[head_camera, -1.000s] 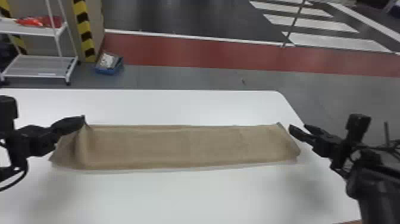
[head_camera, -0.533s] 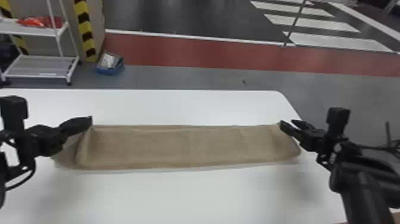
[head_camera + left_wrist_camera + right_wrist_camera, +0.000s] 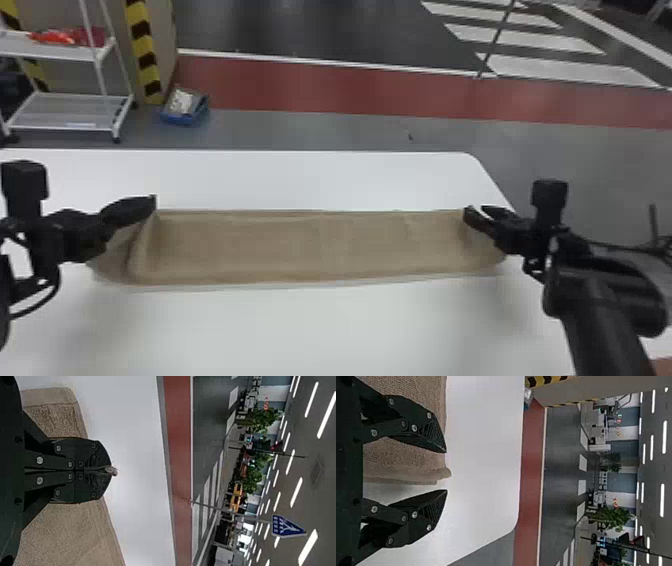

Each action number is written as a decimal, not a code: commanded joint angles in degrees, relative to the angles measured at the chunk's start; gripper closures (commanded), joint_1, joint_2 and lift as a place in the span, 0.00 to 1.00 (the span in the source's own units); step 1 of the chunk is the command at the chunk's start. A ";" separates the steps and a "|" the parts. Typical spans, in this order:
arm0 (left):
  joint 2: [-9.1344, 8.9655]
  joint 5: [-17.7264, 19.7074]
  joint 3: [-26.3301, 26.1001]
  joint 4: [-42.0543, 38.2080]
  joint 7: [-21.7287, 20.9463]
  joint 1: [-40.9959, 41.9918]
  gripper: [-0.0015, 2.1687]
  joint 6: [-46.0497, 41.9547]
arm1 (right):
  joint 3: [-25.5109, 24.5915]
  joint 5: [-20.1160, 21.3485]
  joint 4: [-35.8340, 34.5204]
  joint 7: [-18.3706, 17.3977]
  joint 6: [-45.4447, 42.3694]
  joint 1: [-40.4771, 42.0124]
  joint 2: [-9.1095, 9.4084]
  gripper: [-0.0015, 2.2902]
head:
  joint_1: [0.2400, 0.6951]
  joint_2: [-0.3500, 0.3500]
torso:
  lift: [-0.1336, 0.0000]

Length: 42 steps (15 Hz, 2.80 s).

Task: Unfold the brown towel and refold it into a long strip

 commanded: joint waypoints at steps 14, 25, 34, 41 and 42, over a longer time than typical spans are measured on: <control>-0.01 0.29 0.76 -1.32 -0.26 0.71 0.66 1.58 | -1.87 -2.84 -4.18 1.49 2.64 2.13 -0.10 0.56 | 1.00 0.22 | 0.08; -0.09 0.55 3.49 -15.29 0.97 5.89 0.66 9.49 | -6.53 -8.47 -13.49 2.72 5.10 8.28 -0.80 0.56 | 1.00 0.17 | 0.08; -0.97 -5.60 -3.28 -6.77 9.32 1.06 0.21 6.33 | -2.57 -5.30 -10.06 1.58 2.29 6.44 -0.62 0.56 | 1.00 0.17 | 0.08; -0.09 -5.43 2.87 -12.48 8.79 5.81 0.01 6.51 | -3.98 -5.48 -10.06 0.00 0.70 6.35 -0.98 0.14 | 1.00 0.21 | 0.08; -0.09 -5.34 4.28 -13.89 8.70 7.39 0.01 6.68 | -4.07 -5.65 -10.06 0.00 0.35 6.52 -0.98 0.09 | 1.00 0.22 | 0.08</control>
